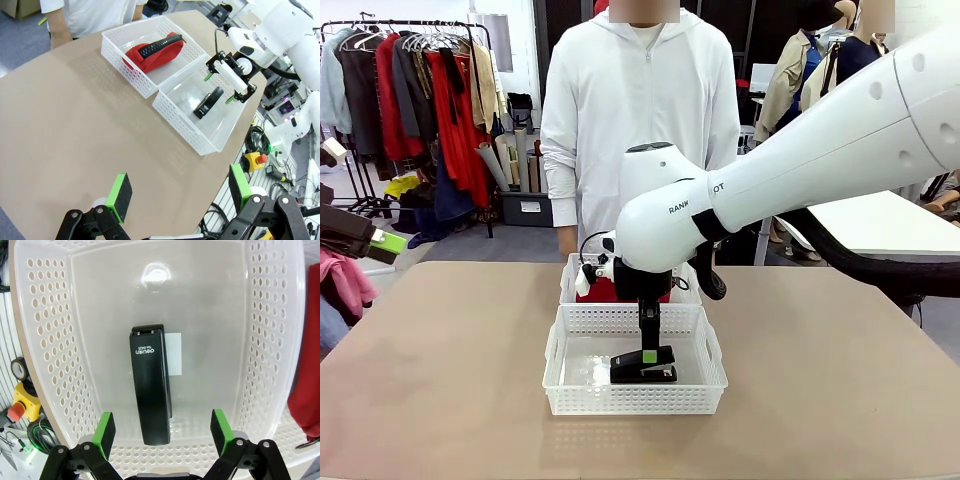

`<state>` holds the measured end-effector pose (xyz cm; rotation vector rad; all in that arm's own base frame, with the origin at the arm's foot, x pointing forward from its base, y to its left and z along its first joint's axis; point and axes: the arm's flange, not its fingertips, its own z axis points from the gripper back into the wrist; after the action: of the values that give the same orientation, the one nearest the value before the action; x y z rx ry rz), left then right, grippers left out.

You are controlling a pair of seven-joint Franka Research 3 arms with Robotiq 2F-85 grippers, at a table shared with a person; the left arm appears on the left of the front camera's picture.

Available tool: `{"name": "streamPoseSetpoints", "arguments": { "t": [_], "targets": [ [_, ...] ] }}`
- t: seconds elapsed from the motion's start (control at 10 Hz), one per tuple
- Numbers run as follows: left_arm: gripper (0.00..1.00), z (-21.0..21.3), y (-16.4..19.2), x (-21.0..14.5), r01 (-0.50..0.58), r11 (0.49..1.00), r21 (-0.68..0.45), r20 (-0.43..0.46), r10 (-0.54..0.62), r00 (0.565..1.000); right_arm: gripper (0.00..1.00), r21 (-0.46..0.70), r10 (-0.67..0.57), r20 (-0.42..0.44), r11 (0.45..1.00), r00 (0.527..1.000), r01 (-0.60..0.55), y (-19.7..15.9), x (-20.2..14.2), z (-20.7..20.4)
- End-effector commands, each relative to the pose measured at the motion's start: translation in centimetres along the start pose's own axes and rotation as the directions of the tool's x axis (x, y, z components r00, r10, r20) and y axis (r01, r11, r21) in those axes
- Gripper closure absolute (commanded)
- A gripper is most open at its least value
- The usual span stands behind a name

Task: Distribute items into two baskets.
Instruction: Place the picked Stapler into the Organizing basket as instructed by the person.

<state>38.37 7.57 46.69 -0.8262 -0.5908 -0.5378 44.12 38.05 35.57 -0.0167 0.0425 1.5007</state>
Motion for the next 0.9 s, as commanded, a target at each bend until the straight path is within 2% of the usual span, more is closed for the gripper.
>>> {"name": "streamPoseSetpoints", "arguments": {
  "t": [0.0, 0.8],
  "targets": [
    [0.00, 0.02, -0.11, 0.02, -0.002, 1.000, -0.010, 0.009, 0.002, 1.000, 0.00, -0.007, 0.002, 0.006, 1.000, 1.000, -0.002, 0.08, 0.15, 0.26],
    [0.00, 0.02, -0.11, 0.02, -0.002, 1.000, -0.010, 0.009, 0.002, 1.000, 0.00, -0.007, 0.002, 0.006, 1.000, 1.000, -0.002, 0.08, 0.15, 0.26]
  ]
}}
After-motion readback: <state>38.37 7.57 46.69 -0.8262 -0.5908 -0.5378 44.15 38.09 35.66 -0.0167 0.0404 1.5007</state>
